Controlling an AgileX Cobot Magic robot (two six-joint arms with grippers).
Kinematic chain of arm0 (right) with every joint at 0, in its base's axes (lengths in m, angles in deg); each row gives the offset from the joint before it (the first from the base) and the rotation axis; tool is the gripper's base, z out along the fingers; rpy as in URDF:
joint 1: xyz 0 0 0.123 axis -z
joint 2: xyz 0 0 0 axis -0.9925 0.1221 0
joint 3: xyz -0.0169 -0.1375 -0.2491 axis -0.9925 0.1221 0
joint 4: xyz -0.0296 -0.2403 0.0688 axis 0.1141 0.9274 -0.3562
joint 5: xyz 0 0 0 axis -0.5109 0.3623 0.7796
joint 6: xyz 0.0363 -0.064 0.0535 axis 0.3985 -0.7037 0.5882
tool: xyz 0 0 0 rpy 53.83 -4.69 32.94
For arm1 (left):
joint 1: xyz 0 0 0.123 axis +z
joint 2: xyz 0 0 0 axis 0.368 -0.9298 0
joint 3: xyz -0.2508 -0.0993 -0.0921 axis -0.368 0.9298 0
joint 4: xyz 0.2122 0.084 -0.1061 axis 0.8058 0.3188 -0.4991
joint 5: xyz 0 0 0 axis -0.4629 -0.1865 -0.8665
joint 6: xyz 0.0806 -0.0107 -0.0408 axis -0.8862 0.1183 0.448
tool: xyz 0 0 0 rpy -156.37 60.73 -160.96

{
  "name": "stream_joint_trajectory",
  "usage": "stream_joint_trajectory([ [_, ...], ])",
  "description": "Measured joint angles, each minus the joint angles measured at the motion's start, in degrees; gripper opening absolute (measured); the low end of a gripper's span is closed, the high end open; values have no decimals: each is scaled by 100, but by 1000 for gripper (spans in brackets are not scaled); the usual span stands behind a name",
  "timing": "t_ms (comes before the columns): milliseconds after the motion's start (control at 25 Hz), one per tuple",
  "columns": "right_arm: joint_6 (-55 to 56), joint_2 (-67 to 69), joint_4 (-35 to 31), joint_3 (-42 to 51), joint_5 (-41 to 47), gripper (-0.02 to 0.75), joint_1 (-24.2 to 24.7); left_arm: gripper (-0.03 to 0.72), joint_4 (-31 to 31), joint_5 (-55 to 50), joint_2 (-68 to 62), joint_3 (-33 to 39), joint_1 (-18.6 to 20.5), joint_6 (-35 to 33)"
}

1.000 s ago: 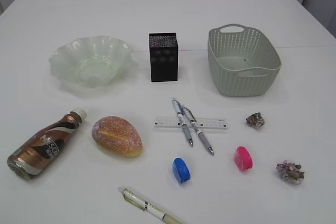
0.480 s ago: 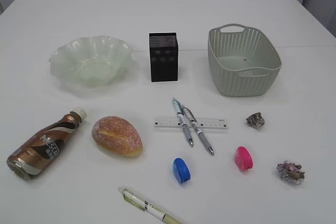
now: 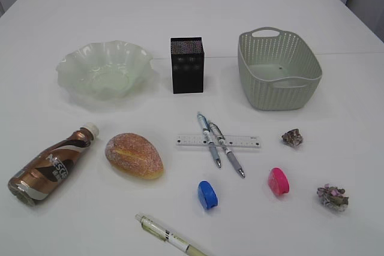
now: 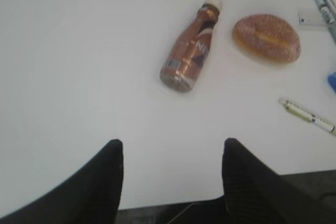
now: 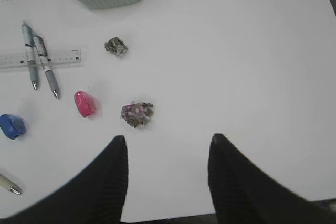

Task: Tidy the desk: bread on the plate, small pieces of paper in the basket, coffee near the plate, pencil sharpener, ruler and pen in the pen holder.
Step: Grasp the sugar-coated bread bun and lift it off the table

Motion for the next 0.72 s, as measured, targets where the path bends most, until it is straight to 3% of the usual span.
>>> stream_joint_trajectory([
  [200, -207, 662, 364, -424, -22, 395, -880, 433, 160, 0, -713, -1298, -438, 0],
  [360, -227, 847, 1180, -462, 192, 395, -1884, 433, 170, 0, -1303, -1968, -948, 0],
  [560, -227, 931, 1790, -462, 335, 395, -2810, 433, 57, 0, -2008, -2183, -1550, 0],
  [720, -149, 1003, 1781, -462, 335, 395, -2983, 433, 34, 11, -2711, -2183, -2036, -150],
])
